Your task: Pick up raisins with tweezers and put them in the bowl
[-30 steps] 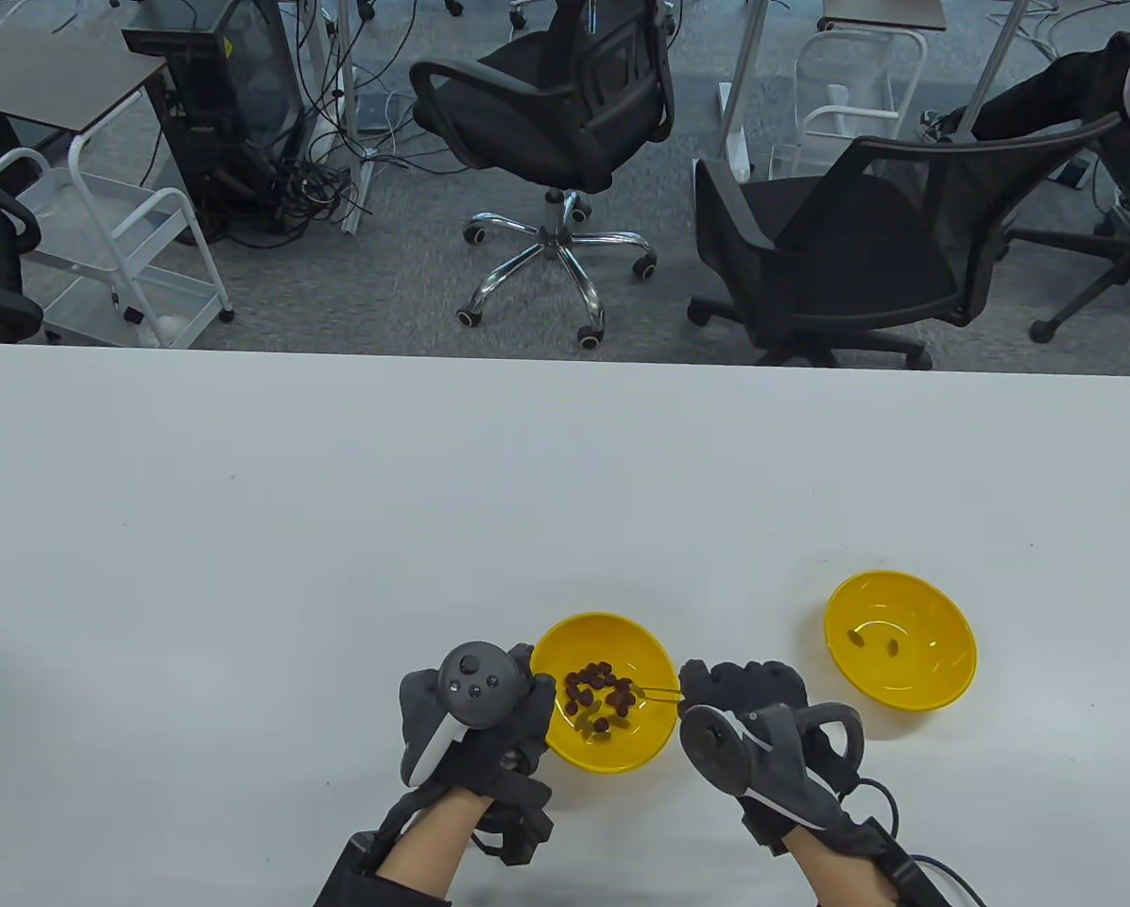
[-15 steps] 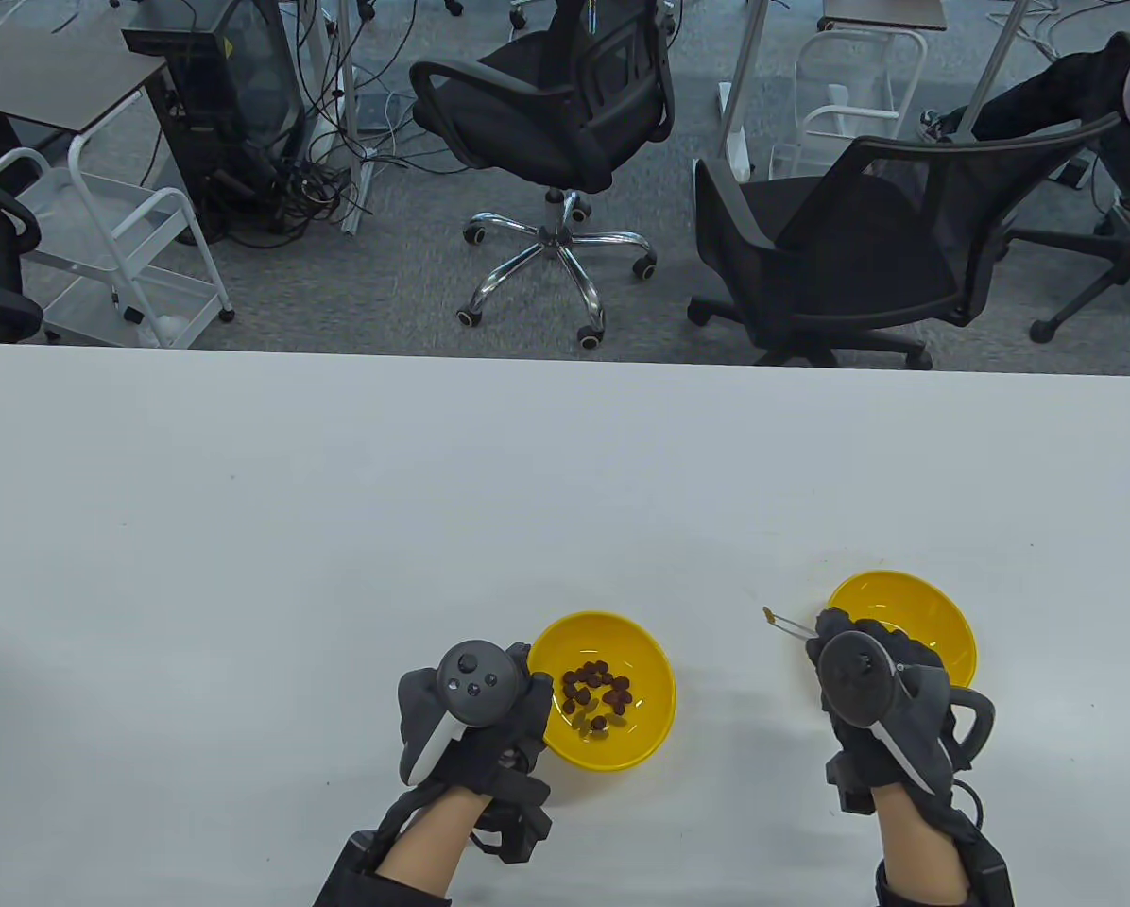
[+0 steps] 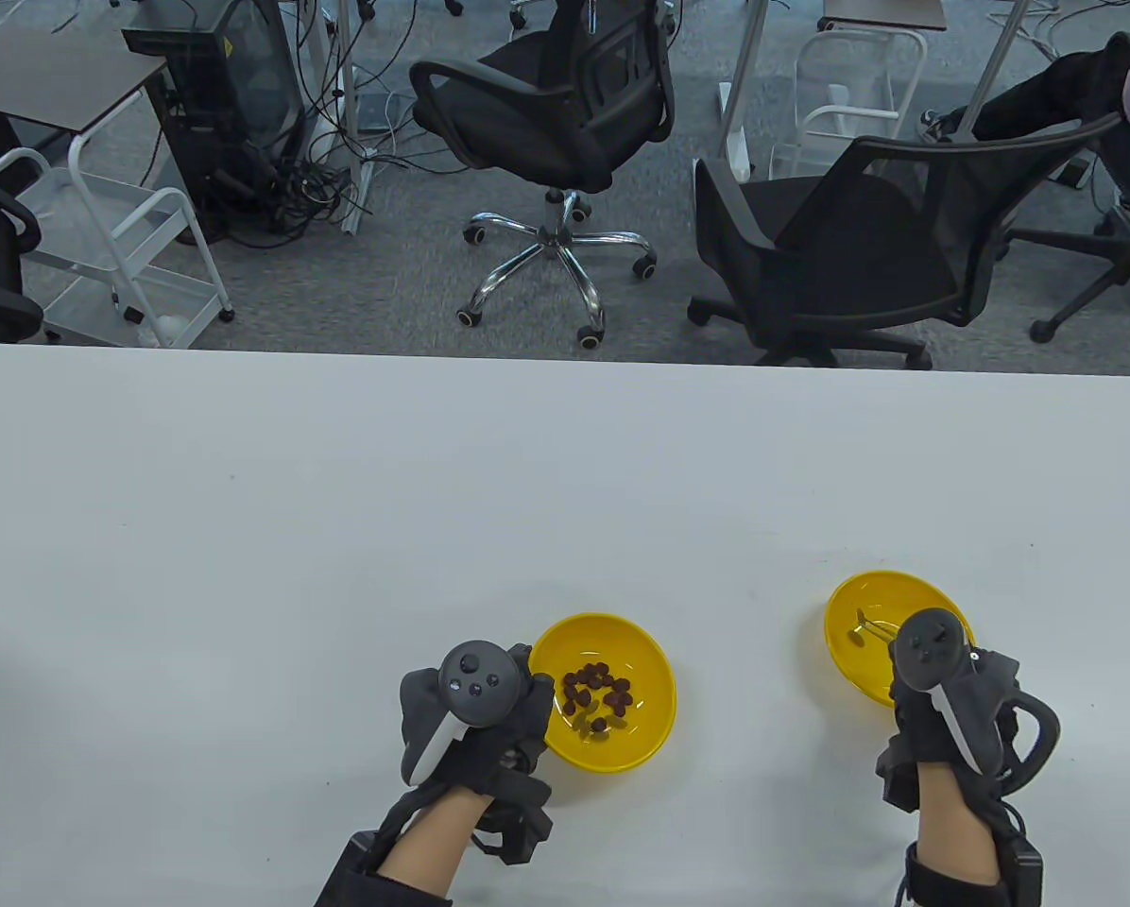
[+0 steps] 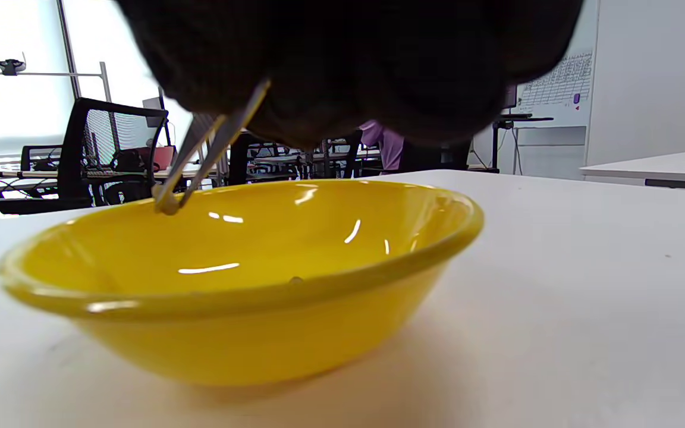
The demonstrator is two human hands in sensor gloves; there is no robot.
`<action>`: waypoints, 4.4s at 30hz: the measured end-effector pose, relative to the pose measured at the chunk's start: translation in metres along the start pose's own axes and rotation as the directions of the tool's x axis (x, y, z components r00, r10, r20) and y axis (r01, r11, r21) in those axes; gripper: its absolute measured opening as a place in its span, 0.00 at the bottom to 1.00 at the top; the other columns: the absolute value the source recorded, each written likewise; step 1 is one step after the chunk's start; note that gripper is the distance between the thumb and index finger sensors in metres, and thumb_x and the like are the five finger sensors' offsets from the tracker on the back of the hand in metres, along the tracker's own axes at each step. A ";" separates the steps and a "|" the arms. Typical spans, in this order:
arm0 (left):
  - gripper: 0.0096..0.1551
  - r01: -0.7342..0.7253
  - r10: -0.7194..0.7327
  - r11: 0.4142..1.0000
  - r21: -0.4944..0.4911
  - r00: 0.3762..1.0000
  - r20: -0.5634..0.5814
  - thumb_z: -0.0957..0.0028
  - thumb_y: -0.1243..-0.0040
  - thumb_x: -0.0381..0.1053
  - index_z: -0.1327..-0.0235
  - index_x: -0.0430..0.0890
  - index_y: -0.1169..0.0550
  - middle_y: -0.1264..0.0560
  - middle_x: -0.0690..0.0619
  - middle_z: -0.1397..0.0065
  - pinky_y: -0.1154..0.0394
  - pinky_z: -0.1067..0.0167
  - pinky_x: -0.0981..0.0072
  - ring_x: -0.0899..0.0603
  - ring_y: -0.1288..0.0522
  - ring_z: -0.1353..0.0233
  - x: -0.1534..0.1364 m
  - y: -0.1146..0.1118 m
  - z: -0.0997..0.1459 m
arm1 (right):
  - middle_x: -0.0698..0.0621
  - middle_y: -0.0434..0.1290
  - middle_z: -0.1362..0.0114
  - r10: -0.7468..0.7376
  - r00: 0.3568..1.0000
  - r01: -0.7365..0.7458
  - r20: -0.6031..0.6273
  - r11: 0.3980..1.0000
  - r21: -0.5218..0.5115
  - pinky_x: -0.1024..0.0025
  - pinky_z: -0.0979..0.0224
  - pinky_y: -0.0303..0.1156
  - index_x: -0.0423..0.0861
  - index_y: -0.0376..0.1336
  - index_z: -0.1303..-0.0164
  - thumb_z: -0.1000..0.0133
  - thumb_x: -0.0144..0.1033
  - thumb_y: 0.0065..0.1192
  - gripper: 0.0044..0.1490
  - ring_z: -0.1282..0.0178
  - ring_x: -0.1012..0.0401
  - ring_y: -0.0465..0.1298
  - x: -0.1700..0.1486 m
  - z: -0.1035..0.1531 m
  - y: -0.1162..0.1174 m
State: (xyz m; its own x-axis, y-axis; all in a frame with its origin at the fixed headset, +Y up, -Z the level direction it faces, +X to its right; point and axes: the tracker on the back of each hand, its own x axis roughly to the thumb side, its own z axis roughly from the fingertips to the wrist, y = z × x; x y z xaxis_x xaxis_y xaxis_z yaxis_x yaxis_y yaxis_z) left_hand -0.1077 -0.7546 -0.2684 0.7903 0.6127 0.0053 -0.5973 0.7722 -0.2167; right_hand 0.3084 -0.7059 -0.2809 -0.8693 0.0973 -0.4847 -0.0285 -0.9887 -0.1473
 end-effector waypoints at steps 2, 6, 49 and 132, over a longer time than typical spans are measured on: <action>0.31 0.001 -0.001 1.000 0.000 1.000 -0.001 0.40 0.55 0.48 0.33 0.28 0.35 0.13 0.47 0.69 0.19 0.50 0.51 0.53 0.15 0.76 0.000 0.000 0.000 | 0.50 0.79 0.53 0.021 1.000 -0.021 -0.011 1.000 0.011 0.46 0.33 0.69 0.43 0.77 0.44 0.52 0.41 0.67 0.28 0.61 0.59 0.80 -0.001 -0.002 0.003; 0.31 0.001 -0.001 1.000 -0.001 1.000 -0.002 0.40 0.55 0.48 0.33 0.28 0.35 0.13 0.47 0.69 0.19 0.50 0.51 0.53 0.15 0.76 0.000 0.000 0.000 | 0.49 0.79 0.53 0.068 0.997 -0.067 -0.044 0.997 0.033 0.46 0.33 0.69 0.43 0.77 0.44 0.51 0.40 0.67 0.28 0.61 0.59 0.80 -0.002 -0.004 0.008; 0.31 0.005 -0.005 1.000 -0.007 1.000 0.012 0.40 0.55 0.48 0.33 0.28 0.35 0.13 0.47 0.69 0.20 0.50 0.50 0.52 0.15 0.75 0.002 -0.002 0.000 | 0.51 0.78 0.50 -0.003 0.629 -0.044 0.777 0.998 0.040 0.47 0.31 0.69 0.46 0.75 0.41 0.51 0.42 0.65 0.30 0.57 0.61 0.81 0.135 0.126 0.006; 0.31 0.019 -0.019 1.000 -0.011 1.000 0.014 0.40 0.55 0.48 0.33 0.28 0.35 0.13 0.47 0.69 0.20 0.49 0.50 0.52 0.14 0.75 0.003 -0.004 0.000 | 0.49 0.77 0.49 0.004 0.975 0.023 0.223 0.993 -0.118 0.46 0.32 0.68 0.41 0.73 0.39 0.50 0.39 0.62 0.31 0.57 0.59 0.80 0.050 0.033 -0.005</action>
State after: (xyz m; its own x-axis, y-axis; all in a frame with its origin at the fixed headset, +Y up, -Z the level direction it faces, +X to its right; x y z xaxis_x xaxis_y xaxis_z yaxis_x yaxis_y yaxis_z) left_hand -0.1033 -0.7558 -0.2673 0.7994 0.6004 0.0228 -0.5807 0.7817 -0.2276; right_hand 0.2492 -0.7003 -0.2758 -0.9576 0.0657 -0.2806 0.0098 -0.9657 -0.2594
